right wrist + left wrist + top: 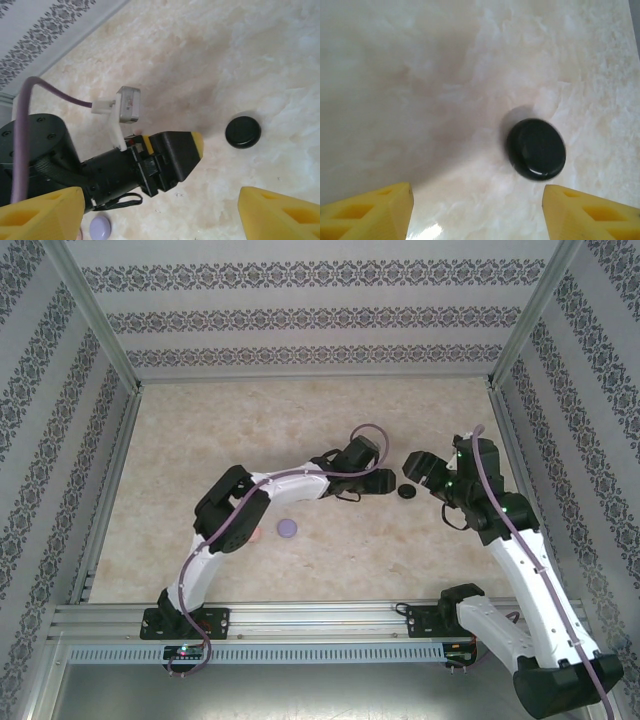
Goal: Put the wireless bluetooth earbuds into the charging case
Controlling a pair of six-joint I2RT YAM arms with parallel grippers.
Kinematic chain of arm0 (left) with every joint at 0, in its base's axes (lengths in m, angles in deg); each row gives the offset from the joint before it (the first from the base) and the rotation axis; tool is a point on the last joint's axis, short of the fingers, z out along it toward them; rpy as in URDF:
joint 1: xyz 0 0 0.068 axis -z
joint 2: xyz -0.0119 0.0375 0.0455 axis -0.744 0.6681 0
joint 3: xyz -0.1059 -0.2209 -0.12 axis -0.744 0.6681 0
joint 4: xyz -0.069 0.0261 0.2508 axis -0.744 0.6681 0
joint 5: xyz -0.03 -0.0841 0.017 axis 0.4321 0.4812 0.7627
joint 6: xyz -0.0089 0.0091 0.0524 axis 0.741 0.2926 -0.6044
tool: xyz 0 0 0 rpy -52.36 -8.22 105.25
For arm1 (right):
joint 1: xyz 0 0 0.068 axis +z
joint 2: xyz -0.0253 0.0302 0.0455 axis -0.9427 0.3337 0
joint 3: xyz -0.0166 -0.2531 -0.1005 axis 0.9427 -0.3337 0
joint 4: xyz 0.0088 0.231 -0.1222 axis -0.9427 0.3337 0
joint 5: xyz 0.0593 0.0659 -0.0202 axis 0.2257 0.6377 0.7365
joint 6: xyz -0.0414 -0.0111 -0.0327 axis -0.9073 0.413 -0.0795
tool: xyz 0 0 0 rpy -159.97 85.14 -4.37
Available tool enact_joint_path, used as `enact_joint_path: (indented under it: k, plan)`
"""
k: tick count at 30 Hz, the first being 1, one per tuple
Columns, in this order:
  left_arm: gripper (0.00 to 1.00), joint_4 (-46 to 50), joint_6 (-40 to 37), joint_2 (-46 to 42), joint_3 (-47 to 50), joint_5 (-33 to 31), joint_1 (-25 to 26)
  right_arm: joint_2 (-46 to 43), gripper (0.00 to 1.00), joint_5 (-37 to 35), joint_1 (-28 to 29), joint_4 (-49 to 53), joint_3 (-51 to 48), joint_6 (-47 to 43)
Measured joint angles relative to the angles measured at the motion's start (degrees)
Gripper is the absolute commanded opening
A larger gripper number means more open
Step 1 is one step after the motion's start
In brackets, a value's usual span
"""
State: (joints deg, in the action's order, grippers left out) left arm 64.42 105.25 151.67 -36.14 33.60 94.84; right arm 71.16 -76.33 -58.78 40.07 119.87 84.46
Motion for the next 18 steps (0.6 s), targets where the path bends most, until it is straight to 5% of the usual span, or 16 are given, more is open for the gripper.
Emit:
enact_joint_path:
  k: [13,18]
  plan:
    - [0.75,0.2,-7.1,-31.9,19.7,-16.4,-1.9,-1.0,0.77,0.4,0.7,0.5,-2.3,0.5]
    - [1.0,0.1,-10.8,-43.1,26.3,-25.1,-2.8,3.9,0.76,-0.5,9.1,-1.2,-5.2,2.1]
